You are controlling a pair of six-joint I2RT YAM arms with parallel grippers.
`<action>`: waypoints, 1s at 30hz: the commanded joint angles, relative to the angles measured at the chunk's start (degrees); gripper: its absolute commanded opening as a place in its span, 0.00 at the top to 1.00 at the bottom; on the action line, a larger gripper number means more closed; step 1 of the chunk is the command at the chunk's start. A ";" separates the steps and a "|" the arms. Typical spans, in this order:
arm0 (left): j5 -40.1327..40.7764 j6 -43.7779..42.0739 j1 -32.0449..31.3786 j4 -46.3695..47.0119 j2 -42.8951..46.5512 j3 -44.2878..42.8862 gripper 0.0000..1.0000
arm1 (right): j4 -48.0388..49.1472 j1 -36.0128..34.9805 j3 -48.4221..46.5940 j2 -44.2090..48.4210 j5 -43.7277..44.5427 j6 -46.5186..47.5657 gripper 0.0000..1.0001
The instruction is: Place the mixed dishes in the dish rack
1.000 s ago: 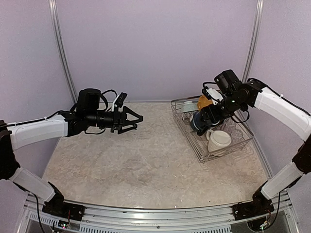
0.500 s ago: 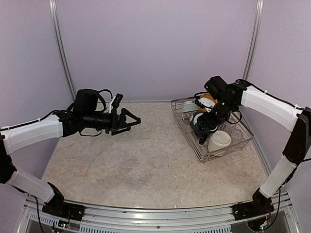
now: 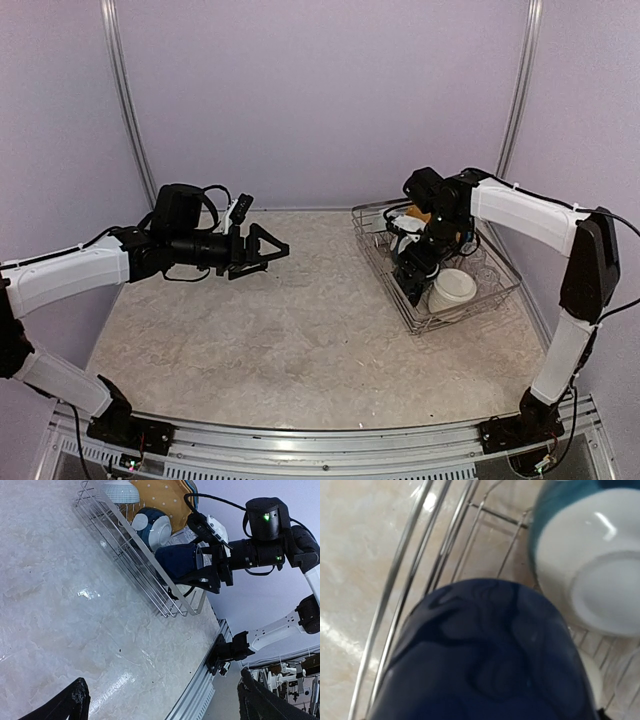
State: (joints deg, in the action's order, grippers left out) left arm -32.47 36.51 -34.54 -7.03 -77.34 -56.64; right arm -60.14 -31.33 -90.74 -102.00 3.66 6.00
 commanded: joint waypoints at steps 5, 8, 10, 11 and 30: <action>0.42 -0.83 0.27 -0.27 1.17 0.65 0.01 | -1.28 0.31 -3.41 -3.76 -0.07 4.35 1.00; 0.40 -0.75 0.33 -0.27 1.36 0.74 0.01 | -2.50 0.31 -4.23 -5.65 1.07 5.12 1.00; 0.40 -0.82 0.36 -0.27 1.48 0.89 0.01 | -2.68 0.31 -4.50 -6.53 2.00 5.28 1.00; 0.46 -0.76 0.43 -0.27 1.53 0.96 0.01 | -2.77 0.36 -4.45 -6.83 1.92 5.40 1.00; -0.25 -0.30 0.53 0.44 0.90 1.11 0.01 | -3.63 1.36 -3.59 -10.78 1.30 5.25 0.80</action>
State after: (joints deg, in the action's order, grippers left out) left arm -32.51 36.56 -34.44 -6.96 -77.12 -55.92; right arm -62.06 -30.85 -94.13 -111.31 4.78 11.29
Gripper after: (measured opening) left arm 0.989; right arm 0.876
